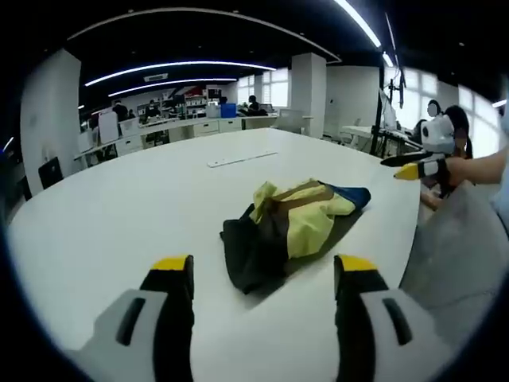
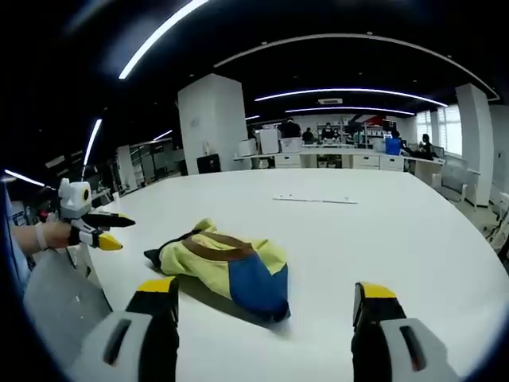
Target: Fold the garment on the visible template until the final outline fits inside the template.
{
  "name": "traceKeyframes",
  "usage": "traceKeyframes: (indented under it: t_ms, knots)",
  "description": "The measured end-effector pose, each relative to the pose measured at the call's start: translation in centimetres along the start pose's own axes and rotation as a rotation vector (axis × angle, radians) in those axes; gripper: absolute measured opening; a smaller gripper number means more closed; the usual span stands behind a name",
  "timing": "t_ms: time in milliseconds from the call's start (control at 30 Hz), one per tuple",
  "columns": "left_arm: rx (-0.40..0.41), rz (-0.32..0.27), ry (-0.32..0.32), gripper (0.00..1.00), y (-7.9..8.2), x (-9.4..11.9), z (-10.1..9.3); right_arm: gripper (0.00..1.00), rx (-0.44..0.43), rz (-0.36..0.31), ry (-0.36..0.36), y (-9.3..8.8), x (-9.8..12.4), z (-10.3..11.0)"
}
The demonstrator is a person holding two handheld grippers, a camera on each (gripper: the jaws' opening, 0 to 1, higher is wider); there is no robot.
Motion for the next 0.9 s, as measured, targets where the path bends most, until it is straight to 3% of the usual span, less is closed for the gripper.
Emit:
traceKeyframes:
  t_ms: [767, 900]
  knots:
    - [0.015, 0.014, 0.001, 0.66, -0.26, -0.05, 0.0, 0.9, -0.027, -0.012, 0.001, 0.09, -0.01, -0.14]
    - [0.017, 0.012, 0.002, 0.69, -0.26, -0.08, 0.01, 0.9, -0.024, -0.008, 0.003, 0.01, -0.01, -0.07]
Point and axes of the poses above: the point that each gripper's makers call its tool centre point, and the gripper's own axes: x roughly backward along the fingers, z roughly to its left, y roughly out of its top, the point moved 2 cm from there along x, roughly backward along the fingers, and after that the axes turned 1 degree about z, right-handed, at the moved point
